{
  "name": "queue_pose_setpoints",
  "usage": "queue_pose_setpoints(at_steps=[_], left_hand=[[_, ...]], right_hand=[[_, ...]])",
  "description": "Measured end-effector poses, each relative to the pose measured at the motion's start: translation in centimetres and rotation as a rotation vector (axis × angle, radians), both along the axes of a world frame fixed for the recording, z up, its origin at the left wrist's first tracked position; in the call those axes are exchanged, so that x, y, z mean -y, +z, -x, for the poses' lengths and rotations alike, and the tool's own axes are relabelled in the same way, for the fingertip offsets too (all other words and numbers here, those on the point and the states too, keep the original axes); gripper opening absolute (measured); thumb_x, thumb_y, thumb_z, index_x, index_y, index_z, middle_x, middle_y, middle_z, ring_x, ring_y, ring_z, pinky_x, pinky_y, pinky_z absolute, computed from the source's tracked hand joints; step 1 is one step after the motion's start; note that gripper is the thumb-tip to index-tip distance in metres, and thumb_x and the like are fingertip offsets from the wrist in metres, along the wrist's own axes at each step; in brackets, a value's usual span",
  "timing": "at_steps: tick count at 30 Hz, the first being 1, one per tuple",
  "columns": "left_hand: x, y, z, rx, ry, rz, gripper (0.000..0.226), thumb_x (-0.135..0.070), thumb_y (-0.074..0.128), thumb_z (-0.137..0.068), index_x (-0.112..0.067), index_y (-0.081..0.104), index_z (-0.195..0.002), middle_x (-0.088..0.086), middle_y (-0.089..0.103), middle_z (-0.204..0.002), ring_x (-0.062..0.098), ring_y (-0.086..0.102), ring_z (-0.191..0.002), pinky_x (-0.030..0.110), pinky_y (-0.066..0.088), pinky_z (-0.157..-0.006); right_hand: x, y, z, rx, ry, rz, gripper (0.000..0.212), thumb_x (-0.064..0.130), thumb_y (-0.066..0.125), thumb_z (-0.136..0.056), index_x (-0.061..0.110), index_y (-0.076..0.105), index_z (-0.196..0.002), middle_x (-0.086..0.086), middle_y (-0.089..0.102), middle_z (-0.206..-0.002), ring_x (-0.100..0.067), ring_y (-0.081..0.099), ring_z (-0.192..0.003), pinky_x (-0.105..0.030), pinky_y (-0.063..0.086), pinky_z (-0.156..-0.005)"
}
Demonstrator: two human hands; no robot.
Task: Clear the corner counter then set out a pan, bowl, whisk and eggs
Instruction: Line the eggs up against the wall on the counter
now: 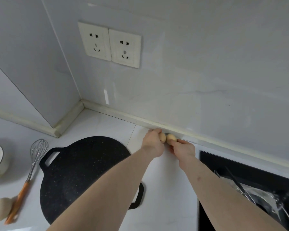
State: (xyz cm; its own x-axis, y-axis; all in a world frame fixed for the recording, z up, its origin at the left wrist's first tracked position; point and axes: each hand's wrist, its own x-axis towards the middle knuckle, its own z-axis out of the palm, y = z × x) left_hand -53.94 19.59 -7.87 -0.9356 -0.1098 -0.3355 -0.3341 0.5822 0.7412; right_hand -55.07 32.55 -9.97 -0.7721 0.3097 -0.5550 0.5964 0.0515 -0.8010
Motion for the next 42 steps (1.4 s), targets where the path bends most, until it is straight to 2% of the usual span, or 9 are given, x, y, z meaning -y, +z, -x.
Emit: queue_pose_setpoints(at_steps=[6,16,19,23,26,30,32,37,42], left_hand=[[-0.3,-0.1,-0.1,0.041,0.057,-0.076,0.065,-0.008,0.056,-0.092,-0.019,0.036,-0.152,0.003,0.043,-0.149,0.025,0.045,-0.136,0.032,0.04,-0.111],[0.1,0.2,-0.6,0.071,0.086,-0.148,0.066,0.002,0.052,-0.089,-0.02,0.038,-0.15,0.002,0.038,-0.15,0.025,0.049,-0.132,0.036,0.046,-0.109],[0.2,0.3,-1.0,0.07,0.081,-0.15,0.064,0.001,0.051,-0.091,-0.021,0.038,-0.149,0.002,0.038,-0.15,0.025,0.05,-0.131,0.035,0.047,-0.107],[0.6,0.3,-1.9,0.06,0.072,-0.135,0.06,-0.003,0.05,-0.095,-0.021,0.037,-0.151,0.002,0.037,-0.152,0.024,0.047,-0.134,0.032,0.046,-0.106],[1.5,0.6,-3.1,0.072,0.048,-0.137,0.064,-0.001,0.049,-0.093,-0.023,0.035,-0.152,-0.001,0.036,-0.153,0.024,0.049,-0.132,0.031,0.049,-0.101],[3.7,1.8,-6.3,0.04,0.003,-0.133,0.066,0.002,0.048,-0.092,-0.025,0.036,-0.151,-0.004,0.035,-0.152,0.019,0.053,-0.127,0.033,0.053,-0.099],[4.9,2.7,-8.6,-0.015,-0.015,-0.121,0.062,0.002,0.047,-0.094,-0.024,0.039,-0.149,-0.005,0.038,-0.149,0.016,0.052,-0.125,0.033,0.052,-0.102],[9.8,5.3,-17.1,-0.187,0.03,-0.083,0.054,0.004,0.049,-0.094,-0.023,0.051,-0.141,-0.01,0.045,-0.143,0.008,0.056,-0.119,0.024,0.05,-0.103],[15.8,6.7,-27.2,-0.226,0.179,-0.026,0.051,0.005,0.054,-0.095,-0.035,0.055,-0.128,-0.021,0.045,-0.133,0.0,0.058,-0.112,0.011,0.052,-0.091]], right_hand=[[-0.2,1.0,-0.1,0.006,0.043,-0.045,0.01,0.021,0.081,-0.079,0.024,0.073,-0.08,0.002,0.073,-0.087,-0.027,0.072,-0.096,-0.042,0.056,-0.098],[-0.4,1.7,-0.9,-0.004,0.058,-0.051,0.021,0.017,0.079,-0.085,0.025,0.065,-0.071,0.004,0.069,-0.079,-0.027,0.07,-0.087,-0.039,0.056,-0.096],[-0.5,1.9,-1.3,0.004,0.09,-0.057,0.014,0.014,0.072,-0.088,0.022,0.069,-0.078,-0.003,0.07,-0.082,-0.022,0.066,-0.072,-0.038,0.057,-0.092],[-0.7,1.8,-2.1,0.035,0.137,-0.09,0.012,0.005,0.064,-0.087,0.015,0.071,-0.088,-0.007,0.068,-0.083,-0.025,0.065,-0.074,-0.042,0.056,-0.094],[-0.7,2.2,-3.4,0.064,0.163,-0.098,0.038,0.005,0.062,-0.089,0.009,0.061,-0.127,-0.006,0.067,-0.103,-0.026,0.07,-0.09,-0.045,0.054,-0.1],[-0.4,3.4,-6.4,0.042,0.204,-0.142,0.066,0.012,0.065,-0.089,0.018,0.042,-0.151,-0.001,0.05,-0.147,-0.026,0.064,-0.113,-0.043,0.05,-0.106],[-0.1,4.7,-8.5,0.012,0.251,-0.205,0.066,0.015,0.065,-0.089,0.021,0.043,-0.151,0.003,0.049,-0.147,-0.026,0.06,-0.122,-0.041,0.049,-0.106],[3.8,9.0,-14.6,-0.135,0.429,-0.268,0.052,0.014,0.064,-0.094,0.027,0.049,-0.142,0.012,0.053,-0.129,-0.013,0.059,-0.111,-0.024,0.045,-0.083],[10.0,10.3,-20.3,-0.202,0.684,-0.29,0.044,0.015,0.068,-0.094,0.035,0.056,-0.131,0.014,0.054,-0.13,-0.003,0.059,-0.107,-0.026,0.057,-0.089]])
